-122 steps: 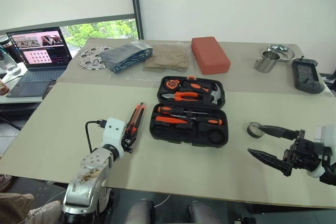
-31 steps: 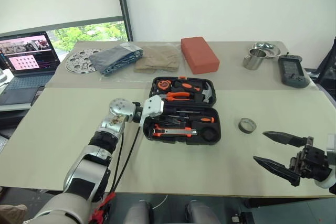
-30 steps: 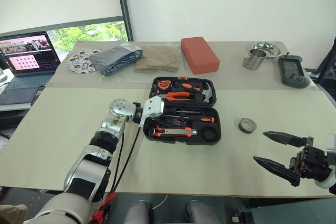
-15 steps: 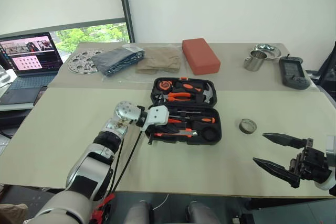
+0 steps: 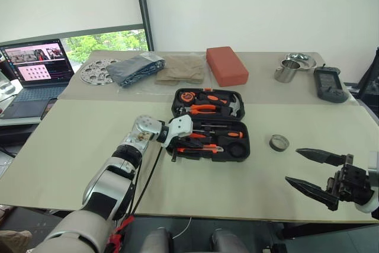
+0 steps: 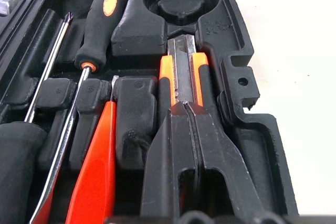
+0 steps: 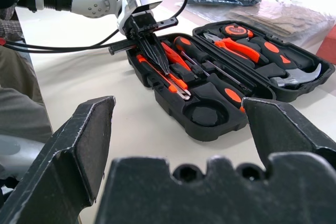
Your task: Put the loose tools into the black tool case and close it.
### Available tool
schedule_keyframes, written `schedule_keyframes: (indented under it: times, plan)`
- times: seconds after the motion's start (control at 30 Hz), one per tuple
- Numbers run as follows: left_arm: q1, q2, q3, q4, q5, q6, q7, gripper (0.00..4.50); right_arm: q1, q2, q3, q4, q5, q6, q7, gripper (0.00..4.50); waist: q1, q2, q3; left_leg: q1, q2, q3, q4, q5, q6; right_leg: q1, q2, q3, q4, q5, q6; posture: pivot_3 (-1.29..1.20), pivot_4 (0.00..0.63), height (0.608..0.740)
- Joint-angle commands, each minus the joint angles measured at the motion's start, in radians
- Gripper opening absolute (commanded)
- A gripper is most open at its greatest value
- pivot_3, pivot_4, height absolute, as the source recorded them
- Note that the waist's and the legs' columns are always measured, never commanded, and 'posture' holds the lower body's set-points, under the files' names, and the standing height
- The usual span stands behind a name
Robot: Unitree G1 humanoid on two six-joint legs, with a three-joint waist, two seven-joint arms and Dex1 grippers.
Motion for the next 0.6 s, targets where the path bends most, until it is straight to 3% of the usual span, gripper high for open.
schedule_keyframes:
  times: [0.03,0.2,0.3,0.4,0.6]
  plan:
    - [0.018,0.008,0.011,-0.027,0.011,0.002,0.019,0.01,-0.05,-0.033,0.008,0.004,-0.044,0.003,-0.047,4.5,-0.002,0.0,0.0,0.0,0.0,0.0,0.0,0.0,0.0,0.0,0.0,0.0,0.0,0.0,0.0,0.0,0.15,0.74]
    - [0.028,0.042,0.084,-0.224,-0.099,0.118,-0.044,0.01,-0.125,-0.086,0.101,0.062,-0.178,0.026,-0.127,4.5,-0.007,0.0,0.001,-0.007,0.0,0.0,0.0,0.0,0.0,-0.008,0.0,0.0,0.0,0.0,0.0,0.0,0.15,0.74]
    - [0.066,0.09,0.137,-0.481,-0.223,0.312,-0.084,0.73,-0.225,-0.154,0.209,0.15,-0.299,0.033,-0.154,4.5,-0.012,0.001,0.001,-0.014,0.0,0.0,-0.002,0.0,0.001,-0.017,0.001,0.002,0.002,0.002,-0.004,0.0,0.15,0.74]
    - [0.12,0.156,0.169,-0.748,-0.349,0.519,-0.106,1.85,-0.354,-0.204,0.315,0.266,-0.382,0.034,-0.145,4.5,-0.017,0.003,0.001,-0.015,0.0,0.0,-0.004,0.0,0.001,-0.018,0.001,0.002,0.001,0.003,-0.006,0.0,0.15,0.74]
    - [0.216,0.286,0.194,-1.042,-0.451,0.729,-0.066,3.96,-0.574,-0.25,0.491,0.45,-0.494,0.063,-0.095,4.5,-0.017,0.005,0.002,-0.014,0.0,0.0,-0.004,-0.001,0.002,-0.017,0.001,0.002,0.001,0.002,-0.008,0.0,0.15,0.74]
